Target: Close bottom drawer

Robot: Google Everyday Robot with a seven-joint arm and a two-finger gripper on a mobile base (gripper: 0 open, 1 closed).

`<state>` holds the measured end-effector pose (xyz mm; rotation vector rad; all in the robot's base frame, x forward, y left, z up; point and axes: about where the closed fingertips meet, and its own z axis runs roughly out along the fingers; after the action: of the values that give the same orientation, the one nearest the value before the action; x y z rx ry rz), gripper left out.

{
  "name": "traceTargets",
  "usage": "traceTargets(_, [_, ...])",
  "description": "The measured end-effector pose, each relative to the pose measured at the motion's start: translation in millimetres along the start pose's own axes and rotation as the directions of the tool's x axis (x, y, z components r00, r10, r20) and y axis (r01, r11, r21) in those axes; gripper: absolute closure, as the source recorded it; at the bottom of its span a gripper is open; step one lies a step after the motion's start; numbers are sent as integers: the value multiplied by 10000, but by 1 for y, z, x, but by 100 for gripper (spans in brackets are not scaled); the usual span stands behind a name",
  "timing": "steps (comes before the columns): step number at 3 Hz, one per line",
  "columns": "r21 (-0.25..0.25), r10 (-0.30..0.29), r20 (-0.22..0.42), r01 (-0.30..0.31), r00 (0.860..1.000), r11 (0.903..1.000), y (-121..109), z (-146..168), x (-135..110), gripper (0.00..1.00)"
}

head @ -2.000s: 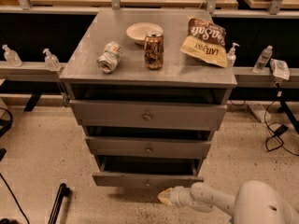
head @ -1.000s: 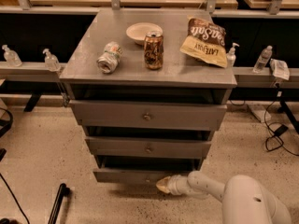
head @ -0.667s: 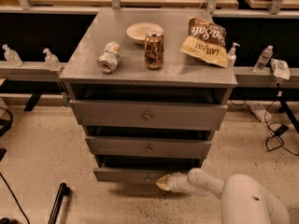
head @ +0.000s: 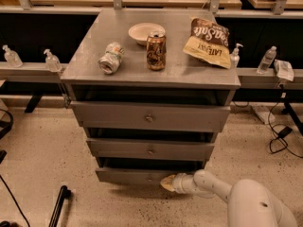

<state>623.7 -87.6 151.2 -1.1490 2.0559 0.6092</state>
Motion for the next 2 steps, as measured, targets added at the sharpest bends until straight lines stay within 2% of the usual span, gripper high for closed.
traceTargets(1, [-112, -348, -162, 346, 9993, 9993, 14, 0, 4, 100])
traceTargets(2, [-148, -862, -304, 858, 9958, 9962, 37, 4, 13, 100])
